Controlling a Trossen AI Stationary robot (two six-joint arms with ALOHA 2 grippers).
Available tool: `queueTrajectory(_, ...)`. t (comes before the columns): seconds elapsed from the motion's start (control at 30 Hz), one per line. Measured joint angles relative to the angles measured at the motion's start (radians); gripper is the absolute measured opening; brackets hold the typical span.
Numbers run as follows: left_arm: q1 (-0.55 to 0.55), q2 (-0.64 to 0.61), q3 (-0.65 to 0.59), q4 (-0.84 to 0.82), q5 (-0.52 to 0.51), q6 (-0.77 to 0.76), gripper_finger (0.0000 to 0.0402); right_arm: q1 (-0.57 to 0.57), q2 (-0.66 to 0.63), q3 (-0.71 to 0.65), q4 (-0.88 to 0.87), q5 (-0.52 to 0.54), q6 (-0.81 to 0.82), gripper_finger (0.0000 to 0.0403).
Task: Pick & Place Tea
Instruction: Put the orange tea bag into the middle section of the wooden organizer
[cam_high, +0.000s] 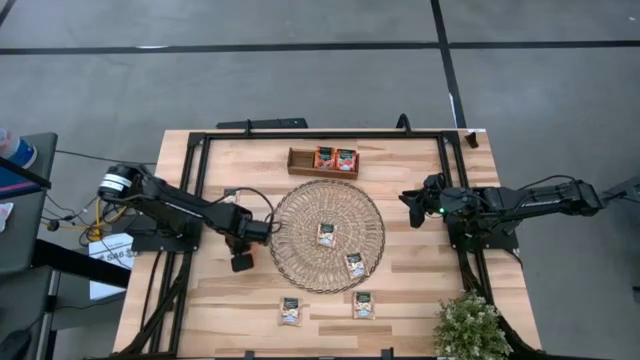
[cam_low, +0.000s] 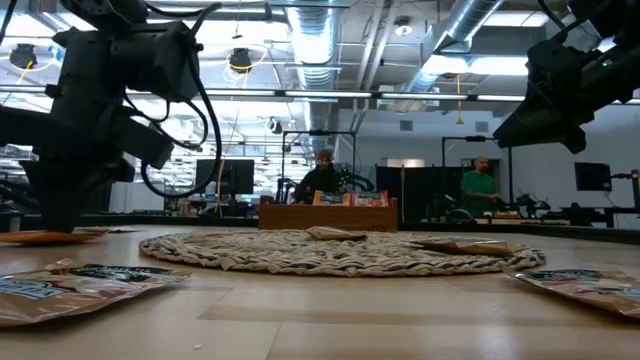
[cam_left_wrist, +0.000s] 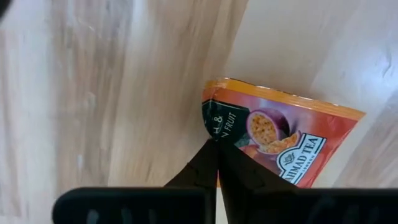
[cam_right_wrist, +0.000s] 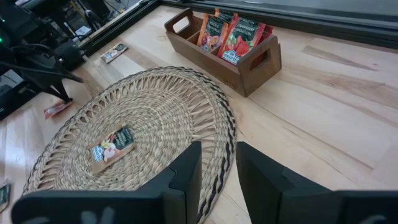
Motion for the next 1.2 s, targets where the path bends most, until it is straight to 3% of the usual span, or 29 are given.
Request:
queueTrajectory(0.2,-0.001,-0.003,0.054,-0.097,-0.018,-0.008,0.0000,0.000,0.000,0.000,0.000,0.000,0.000,0.0093)
queueTrajectory(0.5,0.000,-0.006,0.150,-0.233,-0.123,-0.022,0.0000,0.000,0.000,0.000,0.000,0.000,0.000,0.0093)
queueTrajectory(0.83,0.002,-0.007,0.372,-0.323,-0.437,-0.009,0.0000,0.000,0.000,0.000,0.000,0.000,0.000,0.0093)
queueTrajectory(1.0,0.043,-0.006,0.493,-0.319,-0.529,0.089,0.0000,0.000,0.000,0.000,0.000,0.000,0.000,0.0093)
queueTrajectory(1.2,0.129,0.025,0.598,-0.283,-0.625,0.309,0.0000,0.000,0.000,0.000,0.000,0.000,0.008,0.0093)
